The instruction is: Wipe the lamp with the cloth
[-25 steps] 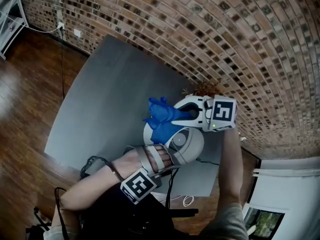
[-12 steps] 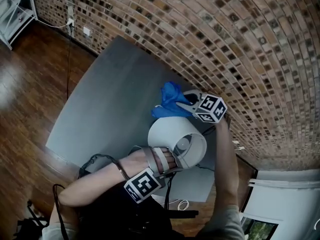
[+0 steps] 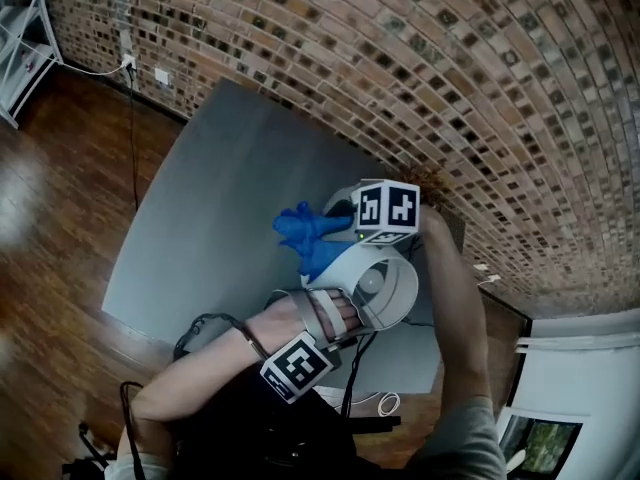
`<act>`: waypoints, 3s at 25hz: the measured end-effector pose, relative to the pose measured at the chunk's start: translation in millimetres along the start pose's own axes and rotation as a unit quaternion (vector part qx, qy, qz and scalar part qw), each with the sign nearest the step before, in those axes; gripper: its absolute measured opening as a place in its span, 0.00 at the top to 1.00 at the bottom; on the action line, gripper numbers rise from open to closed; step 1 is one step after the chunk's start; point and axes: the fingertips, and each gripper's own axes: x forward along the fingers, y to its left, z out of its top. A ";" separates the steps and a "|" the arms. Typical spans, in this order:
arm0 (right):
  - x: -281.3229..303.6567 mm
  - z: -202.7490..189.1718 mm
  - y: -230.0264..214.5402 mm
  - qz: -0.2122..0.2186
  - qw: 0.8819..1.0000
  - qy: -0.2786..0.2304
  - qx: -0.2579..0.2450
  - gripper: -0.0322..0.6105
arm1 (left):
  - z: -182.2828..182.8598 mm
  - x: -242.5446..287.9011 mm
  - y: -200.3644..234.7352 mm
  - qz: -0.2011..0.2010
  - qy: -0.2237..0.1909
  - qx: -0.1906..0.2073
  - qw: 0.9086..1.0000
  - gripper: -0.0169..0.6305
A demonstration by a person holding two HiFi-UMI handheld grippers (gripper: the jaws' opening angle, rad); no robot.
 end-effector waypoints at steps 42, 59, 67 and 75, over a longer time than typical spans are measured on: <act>-89.3 -188.6 130.9 -0.520 0.480 -0.504 0.495 0.81 | -70.2 14.4 114.0 0.023 0.032 -0.221 0.974 0.78; -56.7 -145.3 161.5 -0.581 0.529 -0.401 0.470 0.81 | -64.4 6.4 117.8 0.003 -0.014 -0.266 0.964 0.76; -43.2 -79.6 125.7 -0.682 0.680 -0.095 0.249 0.81 | -62.1 -3.9 125.6 -0.008 -0.075 -0.317 0.946 0.75; 131.6 -114.4 145.6 -0.487 0.755 -0.115 0.424 0.81 | -51.1 -21.4 144.2 -0.022 -0.163 -0.382 0.909 0.76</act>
